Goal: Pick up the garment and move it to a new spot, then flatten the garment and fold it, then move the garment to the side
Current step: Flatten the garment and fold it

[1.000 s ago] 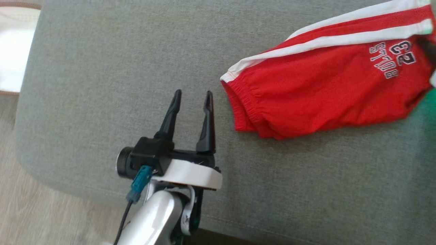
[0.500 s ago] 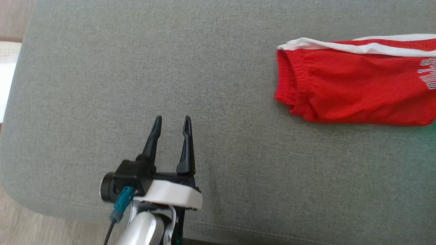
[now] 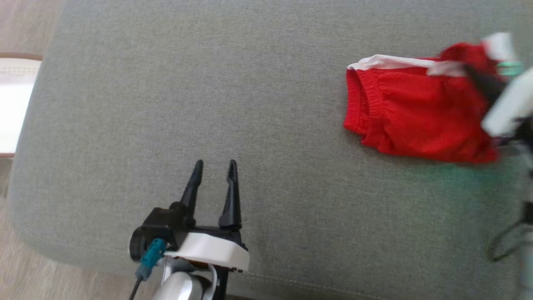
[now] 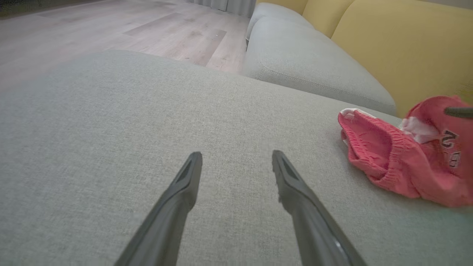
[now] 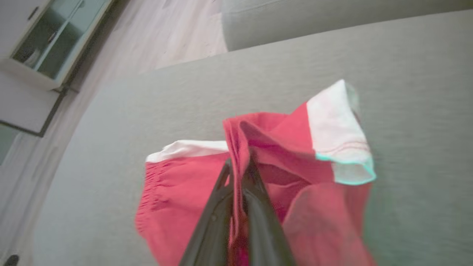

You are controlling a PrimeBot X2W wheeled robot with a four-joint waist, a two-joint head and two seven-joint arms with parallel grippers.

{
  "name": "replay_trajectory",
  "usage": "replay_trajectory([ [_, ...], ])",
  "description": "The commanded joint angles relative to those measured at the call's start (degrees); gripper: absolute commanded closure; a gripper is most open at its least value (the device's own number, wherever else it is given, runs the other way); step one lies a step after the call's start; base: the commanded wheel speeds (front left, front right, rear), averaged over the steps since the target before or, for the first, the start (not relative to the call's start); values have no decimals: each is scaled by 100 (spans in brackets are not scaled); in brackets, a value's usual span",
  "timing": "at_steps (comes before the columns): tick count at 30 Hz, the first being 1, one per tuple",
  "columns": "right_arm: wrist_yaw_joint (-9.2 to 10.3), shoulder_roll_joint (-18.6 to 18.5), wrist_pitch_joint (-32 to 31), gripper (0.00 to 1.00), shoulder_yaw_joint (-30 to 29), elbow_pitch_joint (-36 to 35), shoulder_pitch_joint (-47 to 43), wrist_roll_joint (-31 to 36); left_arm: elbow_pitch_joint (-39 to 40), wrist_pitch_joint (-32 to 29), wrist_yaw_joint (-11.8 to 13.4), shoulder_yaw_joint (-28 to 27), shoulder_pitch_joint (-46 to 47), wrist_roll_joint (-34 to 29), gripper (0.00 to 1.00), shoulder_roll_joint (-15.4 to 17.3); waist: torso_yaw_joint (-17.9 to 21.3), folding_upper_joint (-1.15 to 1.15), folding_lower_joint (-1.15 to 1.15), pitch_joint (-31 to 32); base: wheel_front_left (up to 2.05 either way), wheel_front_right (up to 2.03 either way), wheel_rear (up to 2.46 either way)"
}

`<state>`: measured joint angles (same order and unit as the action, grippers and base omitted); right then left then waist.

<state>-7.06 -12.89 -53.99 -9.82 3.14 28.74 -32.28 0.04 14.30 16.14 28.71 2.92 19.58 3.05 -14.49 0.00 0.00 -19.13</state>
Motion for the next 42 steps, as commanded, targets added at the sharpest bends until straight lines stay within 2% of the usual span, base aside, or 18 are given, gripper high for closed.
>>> replay_trajectory([
  [1, -43, 170, -40, 100, 235, -273, 87, -6, 163, 70, 32, -108, 72, 41, 0, -16, -56, 0, 0, -17, 0, 0, 0],
  [4, -43, 610, 34, 100, 555, -207, 198, 125, 125, 70, 60, -22, 116, 98, 0, -16, -159, 0, 0, -40, 0, 0, 0],
  [8, -43, 900, 304, 100, 748, 43, 375, 236, 75, 70, 118, 68, 182, 178, 0, -16, -321, 0, 0, -15, 0, 0, 0],
  [24, -43, 1000, 914, 100, 1251, 1008, 346, 72, -79, 70, 191, 198, 81, 277, 0, -17, -447, 0, 0, 195, 0, 0, 0],
  [25, -43, 1000, 959, 66, 1313, 1039, 325, -21, -90, 70, 187, 193, 77, 276, 0, -17, -441, 0, 0, 205, 0, 0, 0],
  [26, -43, 1000, 1011, 0, 1401, 1050, 304, -90, -103, 70, 183, 183, 69, 275, 0, -17, -431, 0, 0, 216, 0, 0, 0],
  [36, -43, 1001, 1866, 0, 1988, 1032, -34, -964, -258, 70, 111, 20, 25, 229, 0, -17, -157, 0, 0, 458, 0, 0, 0],
  [40, -43, 979, 2259, 0, 2094, 657, -369, -643, -297, 70, 87, -128, -41, 221, 0, -17, 10, 0, 0, 645, 0, 0, 0],
  [42, -43, 840, 2543, 0, 2073, 427, -608, -309, -320, 70, 70, -248, -115, 193, 0, -17, 110, 0, 0, 763, 0, 0, 0],
])
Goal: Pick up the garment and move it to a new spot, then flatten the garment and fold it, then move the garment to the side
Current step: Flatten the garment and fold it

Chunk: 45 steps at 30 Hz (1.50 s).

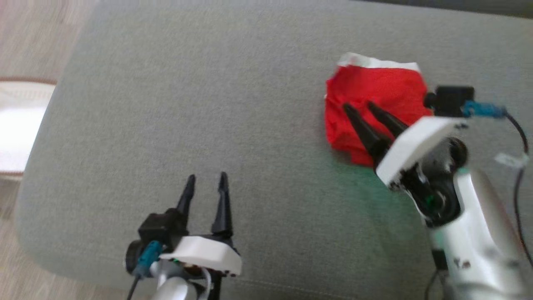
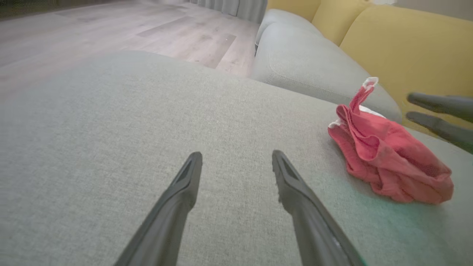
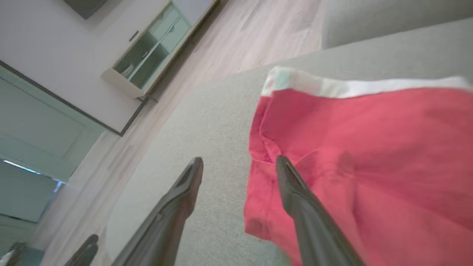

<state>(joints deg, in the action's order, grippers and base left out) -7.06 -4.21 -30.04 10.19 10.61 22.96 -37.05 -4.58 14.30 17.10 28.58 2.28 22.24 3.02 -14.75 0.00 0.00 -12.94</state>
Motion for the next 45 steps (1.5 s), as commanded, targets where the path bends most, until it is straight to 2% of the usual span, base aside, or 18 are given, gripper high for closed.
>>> replay_trajectory([
  [1, -43, -134, 317, 0, 65, -433, -156, 362, 132, 70, -43, -297, -90, -102, 0, -14, 185, 0, 0, 203, 0, 0, 0],
  [9, -43, -653, 1584, 0, -429, -888, -1337, 1506, 114, 70, -236, -788, -519, -334, 0, -14, 539, 0, 0, 681, 0, 0, 0],
  [21, -43, -441, 2864, 0, -1362, -756, -2455, 2437, 277, 70, -483, -1298, -981, -595, 0, -14, 781, 0, 0, 1144, 0, 0, 0],
  [27, -43, -330, 3161, 0, -1503, -571, -2716, 2616, 343, 70, -520, -1452, -1189, -703, 0, -14, 770, 0, 0, 1305, 0, 0, 0],
  [38, -43, -296, 3240, 0, -1437, -519, -2612, 2611, 399, 70, -583, -1519, -1273, -807, 0, -14, 683, 0, 0, 1295, 0, 0, 0],
  [39, -43, -325, 3198, 49, -1402, -524, -2540, 2571, 413, 70, -585, -1513, -1245, -813, 0, -14, 668, 0, 0, 1245, 0, 0, 0],
  [40, -43, -371, 3146, 89, -1345, -526, -2436, 2523, 429, 70, -587, -1510, -1212, -818, 0, -14, 654, 0, 0, 1183, 0, 0, 0],
  [41, -43, -432, 3089, 100, -1281, -521, -2294, 2470, 439, 70, -593, -1506, -1165, -831, 0, -14, 635, 0, 0, 1099, 0, 0, 0],
  [45, -43, -814, 2817, 100, -896, -310, -1464, 2329, 445, 70, -628, -1398, -877, -877, 0, -14, 498, 0, 0, 679, 0, 0, 0],
])
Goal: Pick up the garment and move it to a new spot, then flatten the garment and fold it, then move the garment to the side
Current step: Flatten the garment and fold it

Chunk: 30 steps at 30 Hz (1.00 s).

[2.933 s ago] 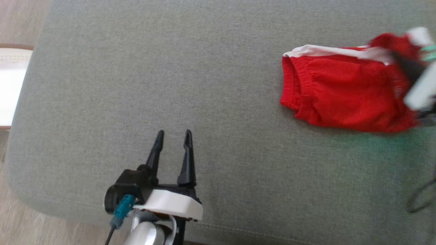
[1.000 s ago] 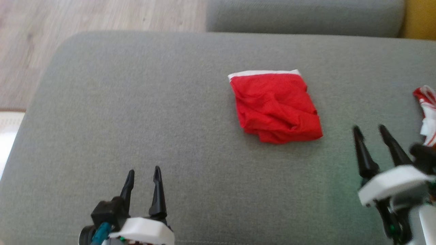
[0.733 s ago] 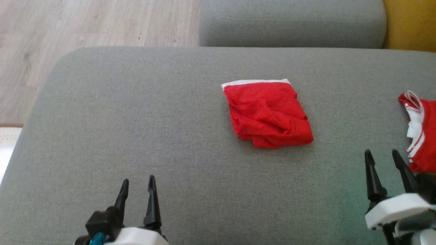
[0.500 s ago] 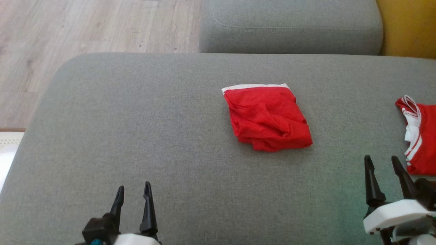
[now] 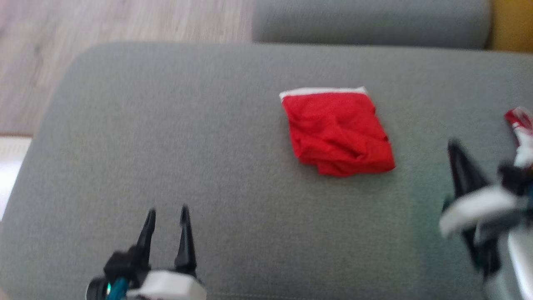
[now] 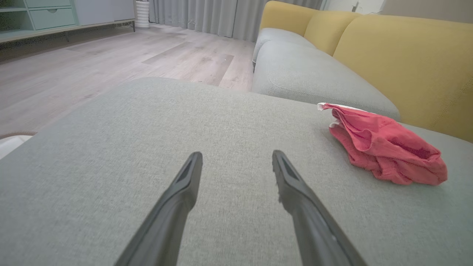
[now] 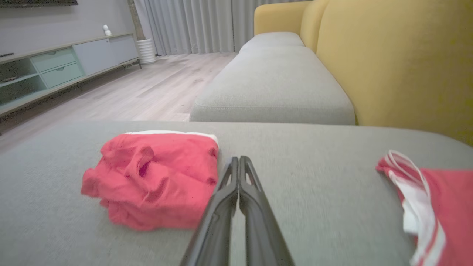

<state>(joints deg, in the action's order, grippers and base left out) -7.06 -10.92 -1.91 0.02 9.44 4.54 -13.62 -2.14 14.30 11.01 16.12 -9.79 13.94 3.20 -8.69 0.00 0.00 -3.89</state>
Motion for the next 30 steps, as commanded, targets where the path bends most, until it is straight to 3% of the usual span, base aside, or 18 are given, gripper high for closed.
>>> replay_trajectory([
  [1, -43, -226, -50, 100, 195, -77, 629, -46, 206, 70, -25, -107, 419, -52, 0, -32, -161, 0, 0, -357, 0, 0, 0],
  [10, -43, -820, -141, 100, 1427, 1542, 2282, -338, 129, 70, 96, 451, 1145, 104, 0, -32, -764, 0, 0, -1078, 0, 0, 0],
  [17, -43, -833, 177, 100, 2289, 2431, 2673, -613, 97, 70, 243, 630, 1212, 220, 0, -32, -920, 0, 0, -1147, 0, 0, 0],
  [22, -43, -821, 437, 100, 3172, 2560, 2765, -970, 77, 70, 279, 587, 1200, 233, 0, -32, -922, 0, 0, -1098, 0, 0, 0],
  [25, -43, -969, 517, 100, 4135, 2444, 2744, -1263, 48, 70, 277, 544, 1176, 223, 0, -32, -884, 0, 0, -1005, 0, 0, 0],
  [30, -43, -967, 688, 100, 4875, 2403, 2745, -1553, 43, 70, 279, 535, 1134, 230, 0, -32, -803, 0, 0, -906, 0, 0, 0],
])
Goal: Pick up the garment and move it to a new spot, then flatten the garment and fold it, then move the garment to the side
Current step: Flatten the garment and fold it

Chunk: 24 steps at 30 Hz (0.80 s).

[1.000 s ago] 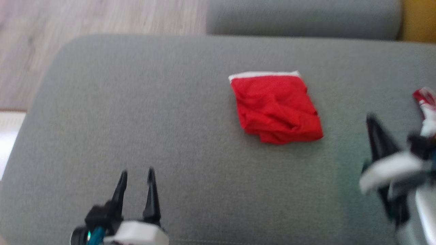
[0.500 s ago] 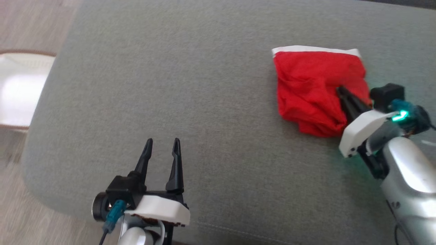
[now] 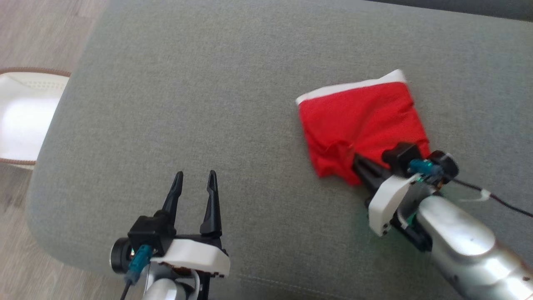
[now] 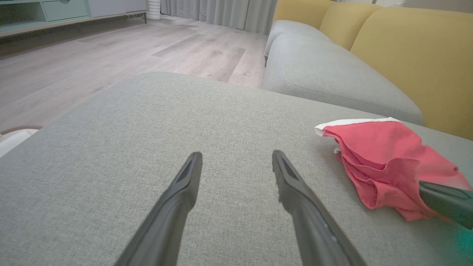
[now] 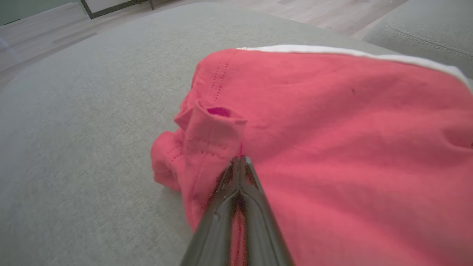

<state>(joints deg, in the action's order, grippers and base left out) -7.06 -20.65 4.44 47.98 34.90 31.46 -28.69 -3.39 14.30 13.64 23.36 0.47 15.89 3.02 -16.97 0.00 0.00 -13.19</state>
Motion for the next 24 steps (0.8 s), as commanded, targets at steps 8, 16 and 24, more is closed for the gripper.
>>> replay_trajectory([
  [8, -43, 218, 470, 100, 467, 93, 89, -59, 159, 70, 4, -235, 38, 23, 0, -14, 145, 0, 0, 143, 0, 0, 0],
  [16, -43, 408, 651, 100, 586, 185, 113, -65, 138, 70, 1, -245, 7, 21, 0, -14, 210, 0, 0, 221, 0, 0, 0],
  [24, -43, 474, 592, 100, 853, 269, 57, -176, 118, 70, -10, -250, -36, 31, 0, -14, 204, 0, 0, 298, 0, 0, 0],
])
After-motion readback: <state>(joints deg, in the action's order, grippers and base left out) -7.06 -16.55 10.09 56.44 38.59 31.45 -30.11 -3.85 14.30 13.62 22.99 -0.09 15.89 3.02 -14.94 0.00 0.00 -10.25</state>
